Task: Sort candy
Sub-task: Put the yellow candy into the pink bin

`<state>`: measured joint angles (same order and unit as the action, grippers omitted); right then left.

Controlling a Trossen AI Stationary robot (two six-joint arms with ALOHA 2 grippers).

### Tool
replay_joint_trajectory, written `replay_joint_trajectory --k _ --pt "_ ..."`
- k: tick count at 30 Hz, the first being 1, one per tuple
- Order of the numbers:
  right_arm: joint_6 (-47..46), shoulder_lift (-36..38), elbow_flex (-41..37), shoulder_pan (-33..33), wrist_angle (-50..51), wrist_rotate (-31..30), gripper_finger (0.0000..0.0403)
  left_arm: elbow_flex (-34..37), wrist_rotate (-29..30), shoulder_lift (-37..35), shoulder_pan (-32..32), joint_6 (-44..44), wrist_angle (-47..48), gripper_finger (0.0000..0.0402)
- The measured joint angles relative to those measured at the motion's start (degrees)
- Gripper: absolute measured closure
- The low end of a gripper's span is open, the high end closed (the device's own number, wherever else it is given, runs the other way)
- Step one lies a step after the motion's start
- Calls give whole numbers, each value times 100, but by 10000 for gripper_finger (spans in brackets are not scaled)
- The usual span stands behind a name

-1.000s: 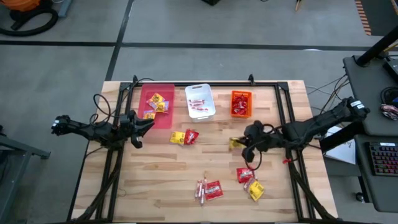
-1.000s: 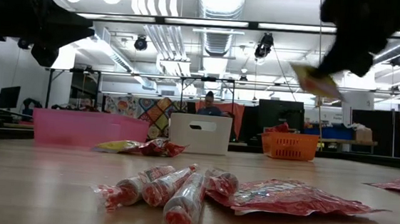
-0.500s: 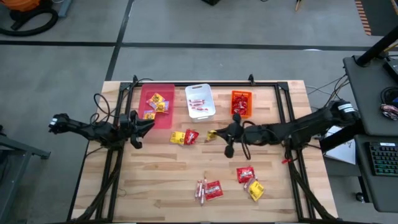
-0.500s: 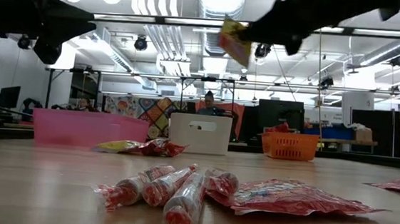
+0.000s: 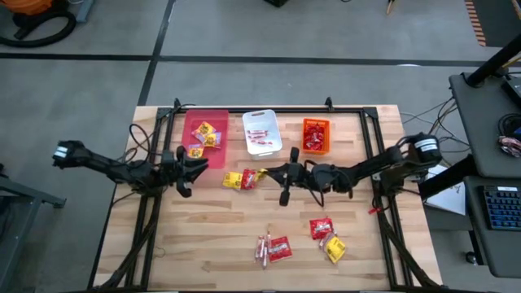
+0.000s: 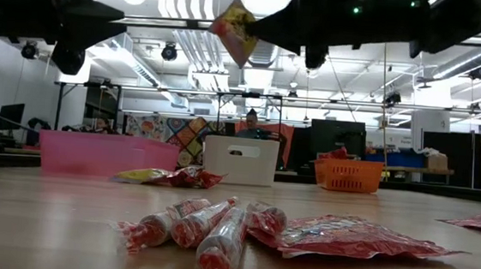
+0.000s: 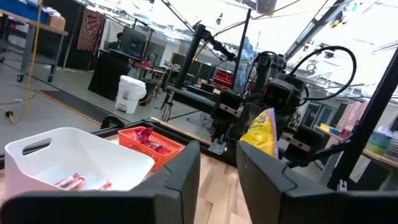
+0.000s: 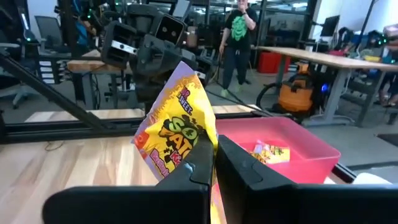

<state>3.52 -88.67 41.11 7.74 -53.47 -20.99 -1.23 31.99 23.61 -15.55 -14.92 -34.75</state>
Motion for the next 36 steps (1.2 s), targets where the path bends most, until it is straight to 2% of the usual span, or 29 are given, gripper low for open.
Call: replay_joint_trajectory --k 12,23,26,33,36 --pt "604 -576 812 -53 100 4 394 -46 -3 1913 0 41 -1795 252" --pt "814 -688 1601 -53 1252 0 394 -808 105 3415 0 544 -1927 244" --pt "810 -688 1676 -53 1383 0 394 -947 351 3678 2 587 -1929 244" --pt "809 -688 1680 -53 1406 -6 394 -999 479 4025 2 494 -1927 244" --pt "895 -688 1678 -52 1433 -290 394 -999 287 4094 6 472 -1921 244"
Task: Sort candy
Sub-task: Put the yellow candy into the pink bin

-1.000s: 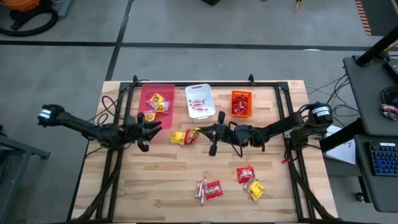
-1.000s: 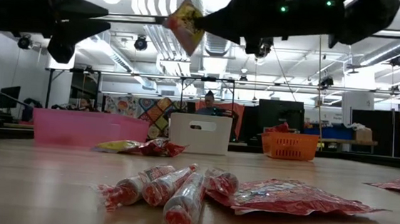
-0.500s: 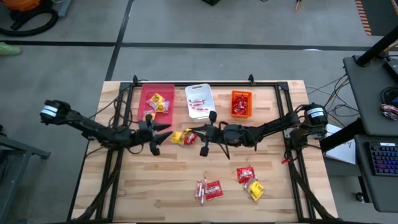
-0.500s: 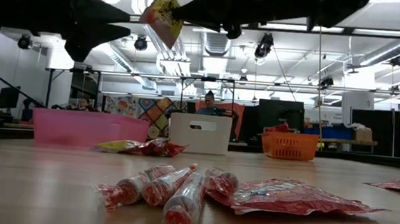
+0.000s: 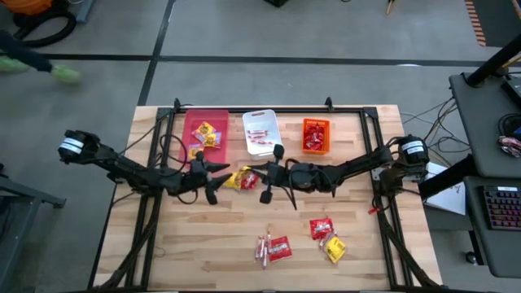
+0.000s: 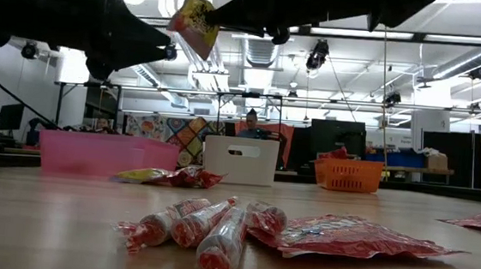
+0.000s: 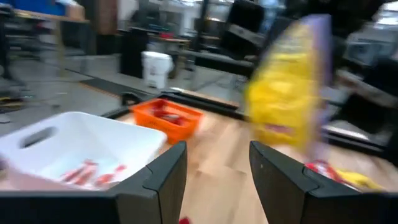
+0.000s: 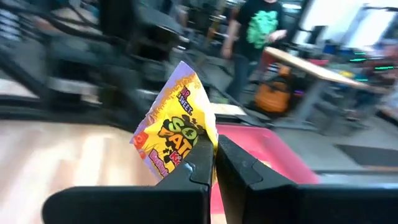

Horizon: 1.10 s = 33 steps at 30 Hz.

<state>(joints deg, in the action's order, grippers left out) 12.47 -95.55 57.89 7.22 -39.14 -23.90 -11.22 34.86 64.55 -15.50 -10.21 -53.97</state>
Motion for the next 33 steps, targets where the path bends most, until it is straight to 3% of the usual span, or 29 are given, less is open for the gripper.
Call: replay_joint_trajectory --k 3,6,14,24,28,33 --pt "226 0 -3 0 66 -576 394 0 -563 31 -6 7 -5 244" --pt "222 -2 11 -39 29 -614 394 -49 -682 109 -6 4 -1 244" --pt "103 -33 207 -34 55 -437 394 -459 -21 538 14 242 -12 244" --pt "-201 -33 196 -34 248 -267 394 -947 97 992 14 377 -26 248" --pt "-210 -33 192 -33 295 -266 394 -1075 214 1132 18 414 -12 278" --pt "-209 -33 185 -24 313 -262 394 -1122 228 1211 18 417 3 363"
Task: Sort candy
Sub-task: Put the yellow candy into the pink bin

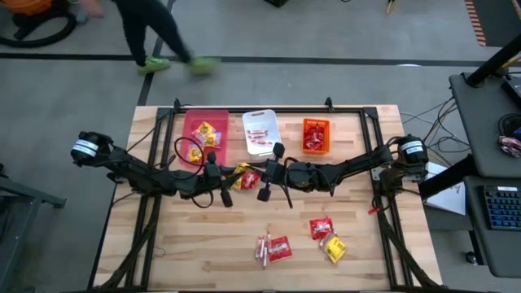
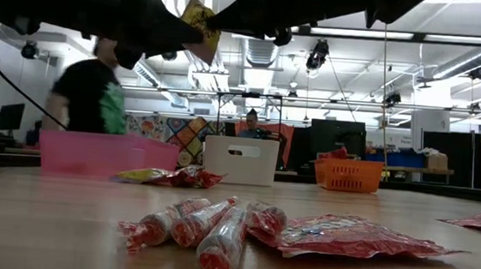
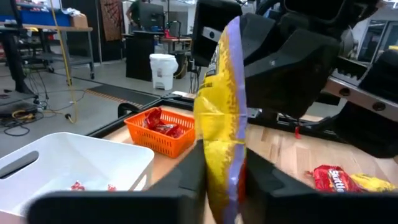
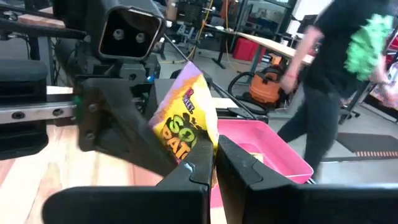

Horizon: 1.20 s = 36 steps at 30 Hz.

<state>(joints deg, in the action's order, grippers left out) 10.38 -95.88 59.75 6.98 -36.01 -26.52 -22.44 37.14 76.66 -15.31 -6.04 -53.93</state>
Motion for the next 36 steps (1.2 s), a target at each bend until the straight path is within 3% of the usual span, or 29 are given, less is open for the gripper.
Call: replay_joint_trajectory --k 2,5,12,21,30,36 --pt "15 0 0 2 20 32 393 -3 3 -10 8 -1 4 389" --pt "-49 2 0 -2 22 289 382 9 4 -77 5 0 33 389" --pt "-274 48 0 -13 190 253 314 18 118 -240 6 0 342 399" --pt "-1069 660 -1 -13 1700 -8 261 -17 716 -847 245 -248 1781 401" --pt "-1450 879 -2 -17 2443 -60 261 -15 707 -2163 1377 -1248 4662 401" --pt "-1766 855 -2 -17 2757 -53 255 -16 -272 -2686 2705 -1512 5707 401"
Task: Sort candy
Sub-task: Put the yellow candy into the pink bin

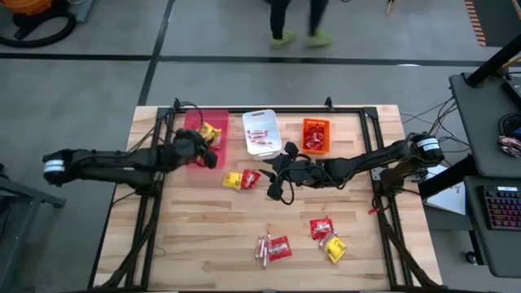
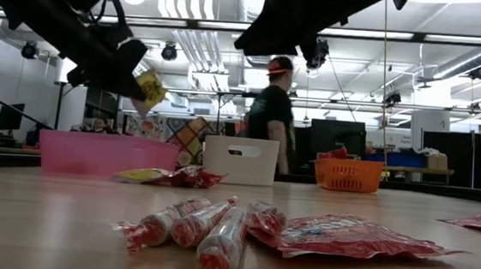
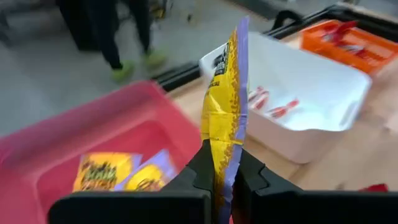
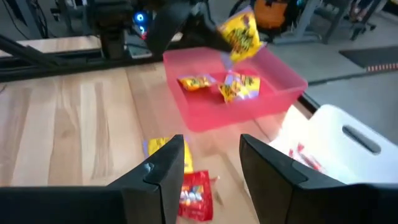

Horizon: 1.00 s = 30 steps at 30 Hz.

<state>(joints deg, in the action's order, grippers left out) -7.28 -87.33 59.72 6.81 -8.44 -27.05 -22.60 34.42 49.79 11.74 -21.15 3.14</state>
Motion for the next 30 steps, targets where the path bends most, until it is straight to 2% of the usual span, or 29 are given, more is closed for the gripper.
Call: replay_joint_trajectory --k 7,11,14,23,30 --pt "-251 -2 -13 2 268 0 258 1 -2148 -54 2008 166 66 401" --pt "-267 -7 -24 2 266 0 258 1 -2630 73 2893 171 86 401" --pt "-278 -9 -26 2 266 0 255 1 -2906 172 3274 216 86 401" --pt "-278 -11 -60 2 263 -2 259 0 -2951 645 3490 263 36 401" --pt "-280 -11 -100 2 266 -2 255 1 -2309 1122 3491 -25 -9 373"
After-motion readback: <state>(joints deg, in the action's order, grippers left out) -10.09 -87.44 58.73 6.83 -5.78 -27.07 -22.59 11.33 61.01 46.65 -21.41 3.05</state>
